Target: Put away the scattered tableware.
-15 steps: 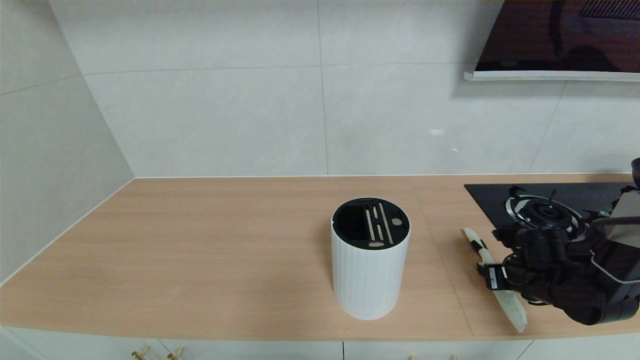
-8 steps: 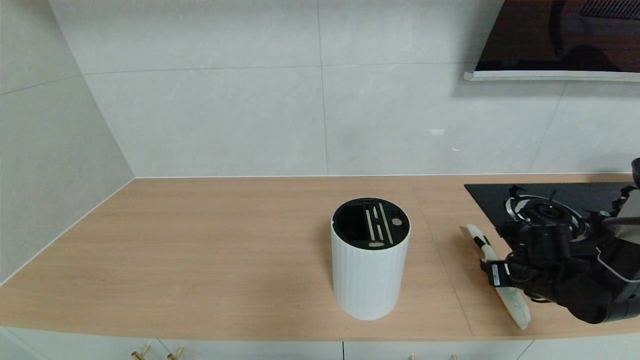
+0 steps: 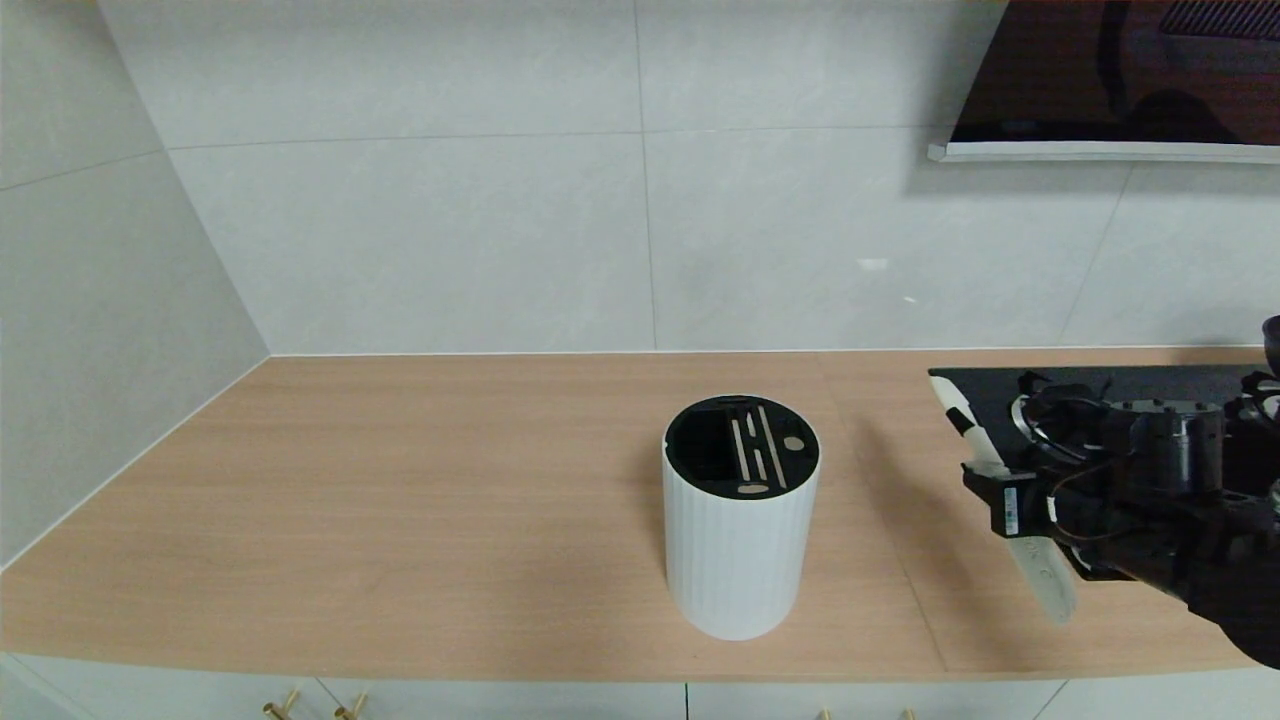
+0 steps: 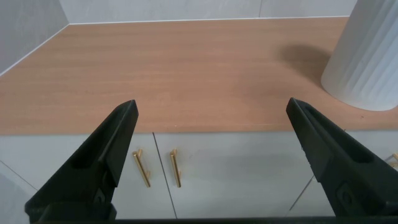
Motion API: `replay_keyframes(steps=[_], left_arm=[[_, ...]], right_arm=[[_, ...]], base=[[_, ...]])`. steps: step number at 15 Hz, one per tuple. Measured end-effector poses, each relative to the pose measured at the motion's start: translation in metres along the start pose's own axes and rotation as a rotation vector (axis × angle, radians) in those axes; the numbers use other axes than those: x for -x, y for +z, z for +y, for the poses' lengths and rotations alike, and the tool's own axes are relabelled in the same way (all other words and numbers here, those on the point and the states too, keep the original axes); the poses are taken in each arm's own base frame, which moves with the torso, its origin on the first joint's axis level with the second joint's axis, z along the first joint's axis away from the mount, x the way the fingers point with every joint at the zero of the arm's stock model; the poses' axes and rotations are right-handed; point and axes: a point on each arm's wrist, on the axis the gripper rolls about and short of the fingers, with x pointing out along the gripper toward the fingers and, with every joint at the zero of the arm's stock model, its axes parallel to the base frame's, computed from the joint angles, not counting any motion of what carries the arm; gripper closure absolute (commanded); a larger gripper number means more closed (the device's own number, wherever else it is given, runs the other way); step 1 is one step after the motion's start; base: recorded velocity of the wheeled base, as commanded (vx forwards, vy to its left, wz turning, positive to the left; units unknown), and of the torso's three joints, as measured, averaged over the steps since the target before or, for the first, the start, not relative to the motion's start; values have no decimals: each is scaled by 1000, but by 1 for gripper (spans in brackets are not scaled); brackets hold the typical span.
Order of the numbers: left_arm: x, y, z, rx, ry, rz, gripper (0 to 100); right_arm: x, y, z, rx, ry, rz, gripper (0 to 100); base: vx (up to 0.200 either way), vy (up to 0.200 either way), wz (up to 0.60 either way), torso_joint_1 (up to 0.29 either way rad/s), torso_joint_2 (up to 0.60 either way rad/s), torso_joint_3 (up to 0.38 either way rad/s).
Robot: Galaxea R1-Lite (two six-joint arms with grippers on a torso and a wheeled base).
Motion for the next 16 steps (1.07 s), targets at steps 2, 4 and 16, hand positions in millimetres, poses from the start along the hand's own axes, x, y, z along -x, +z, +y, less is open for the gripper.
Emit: replay_keyframes(steps=[2,4,16], left_arm=[[0,1,0,-2,-4,-4,0],[5,14,-1,4,-36,-40,0],[-118,178,-16,92,-606,160,0]], right_arm=[[11,6,7,7,23,-17,100],[20,15,9,7,35,-56,100],[36,114,64,33,221,-295,100]], base=[[0,0,0,0,0,0],[0,0,0,0,0,0],[0,0,0,0,0,0]])
